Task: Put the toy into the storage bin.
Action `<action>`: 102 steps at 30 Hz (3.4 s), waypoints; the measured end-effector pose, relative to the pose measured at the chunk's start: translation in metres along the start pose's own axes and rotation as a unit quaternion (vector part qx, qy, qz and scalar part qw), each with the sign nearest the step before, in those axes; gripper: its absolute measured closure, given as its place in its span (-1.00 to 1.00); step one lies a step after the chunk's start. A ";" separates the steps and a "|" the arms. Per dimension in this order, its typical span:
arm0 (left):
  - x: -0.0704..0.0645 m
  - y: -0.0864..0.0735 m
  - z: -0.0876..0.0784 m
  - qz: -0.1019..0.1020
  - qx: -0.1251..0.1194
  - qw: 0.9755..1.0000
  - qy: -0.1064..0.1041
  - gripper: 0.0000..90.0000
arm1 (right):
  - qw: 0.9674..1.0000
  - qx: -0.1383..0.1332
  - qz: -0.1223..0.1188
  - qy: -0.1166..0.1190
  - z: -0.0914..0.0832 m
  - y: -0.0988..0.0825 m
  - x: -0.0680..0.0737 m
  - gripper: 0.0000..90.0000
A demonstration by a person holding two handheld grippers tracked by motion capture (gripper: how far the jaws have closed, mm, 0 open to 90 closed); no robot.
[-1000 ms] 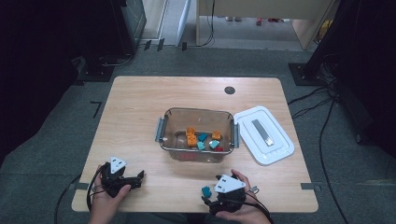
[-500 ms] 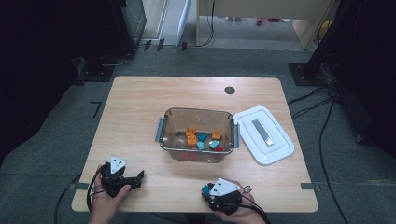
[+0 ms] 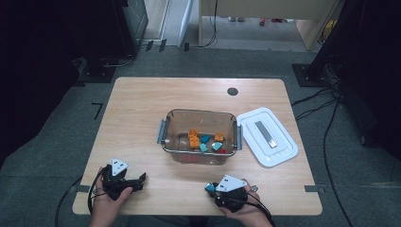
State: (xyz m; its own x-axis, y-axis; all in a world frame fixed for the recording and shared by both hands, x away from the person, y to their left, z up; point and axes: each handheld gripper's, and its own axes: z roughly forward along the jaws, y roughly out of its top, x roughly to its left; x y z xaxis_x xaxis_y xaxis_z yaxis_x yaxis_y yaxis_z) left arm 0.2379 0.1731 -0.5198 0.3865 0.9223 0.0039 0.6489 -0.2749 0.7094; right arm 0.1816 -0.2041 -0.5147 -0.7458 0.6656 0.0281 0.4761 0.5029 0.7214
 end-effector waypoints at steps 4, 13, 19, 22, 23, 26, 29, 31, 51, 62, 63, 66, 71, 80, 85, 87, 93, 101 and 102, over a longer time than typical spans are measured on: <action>0.000 0.000 0.000 0.000 0.000 1.000 0.000 -0.97 | 1.000 -0.007 0.010 0.010 -0.004 0.001 -0.002 0.51; 0.000 0.000 0.000 0.000 0.000 1.000 0.000 -0.97 | 0.999 -0.034 0.034 0.014 -0.027 0.002 -0.020 0.51; 0.000 0.000 0.000 0.000 0.000 1.000 0.000 -0.97 | 0.998 -0.049 0.050 -0.002 -0.047 0.004 -0.035 0.51; 0.000 0.000 0.000 0.000 0.000 1.000 0.000 -0.97 | 0.997 -0.057 0.053 -0.008 -0.058 0.005 -0.040 0.51; 0.000 0.000 0.000 0.000 0.000 1.000 0.000 -0.97 | 0.997 -0.059 0.054 -0.009 -0.061 0.006 -0.042 0.51; 0.000 0.000 0.000 0.000 0.000 1.000 0.000 -0.97 | 0.996 -0.063 0.056 -0.015 -0.069 0.008 -0.047 0.51; 0.000 0.000 0.000 0.000 0.000 1.000 0.000 -0.97 | 0.996 -0.065 0.057 -0.020 -0.078 0.010 -0.050 0.51; 0.000 0.000 0.000 0.000 0.000 1.000 0.000 -0.97 | 0.996 -0.069 0.056 -0.022 -0.084 0.012 -0.053 0.51; 0.000 0.000 0.000 0.000 0.000 1.000 0.000 -0.97 | 0.993 -0.107 0.025 -0.037 -0.128 0.065 -0.067 0.51; 0.000 0.000 0.000 0.000 0.000 1.000 0.000 -0.97 | 0.993 -0.110 0.016 -0.035 -0.117 0.099 -0.077 0.51; 0.000 0.000 0.000 0.000 0.001 1.000 0.000 -0.97 | 0.993 -0.110 0.017 -0.034 -0.115 0.103 -0.077 0.51; 0.000 0.000 0.000 0.000 0.001 1.000 0.000 -0.97 | 0.994 -0.104 0.013 -0.031 -0.109 0.111 -0.079 0.51; 0.000 0.000 0.000 0.000 0.000 1.000 0.000 -0.97 | 0.995 -0.094 0.011 -0.023 -0.097 0.124 -0.082 0.51; 0.000 0.000 0.000 0.000 -0.001 1.000 0.000 -0.97 | 0.998 -0.060 0.013 -0.015 -0.071 0.141 -0.084 0.51; 0.000 0.000 0.000 0.000 -0.001 1.000 0.000 -0.97 | 0.999 -0.035 0.018 -0.007 -0.056 0.147 -0.085 0.51; 0.000 0.000 0.000 0.000 -0.001 1.000 0.000 -0.97 | 0.999 -0.023 0.021 -0.007 -0.050 0.149 -0.085 0.51; 0.000 0.000 0.000 0.000 -0.001 1.000 0.000 -0.97 | 1.000 -0.008 0.029 -0.005 -0.041 0.152 -0.087 0.51; 0.000 0.000 0.000 0.000 -0.001 1.000 0.000 -0.97 | 0.999 -0.008 0.044 0.003 -0.035 0.155 -0.090 0.31; 0.000 0.000 0.000 0.000 -0.001 1.000 0.000 -0.97 | 0.999 -0.011 0.045 0.003 -0.036 0.155 -0.090 0.27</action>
State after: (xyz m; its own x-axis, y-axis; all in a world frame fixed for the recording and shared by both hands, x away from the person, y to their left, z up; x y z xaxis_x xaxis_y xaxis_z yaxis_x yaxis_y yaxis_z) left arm 0.2381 0.1731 -0.5199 0.3861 0.9225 0.0046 0.6478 -0.2747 0.7105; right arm 0.3057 -0.2057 -0.3811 -0.7028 0.7047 0.0974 0.5311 0.4288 0.7308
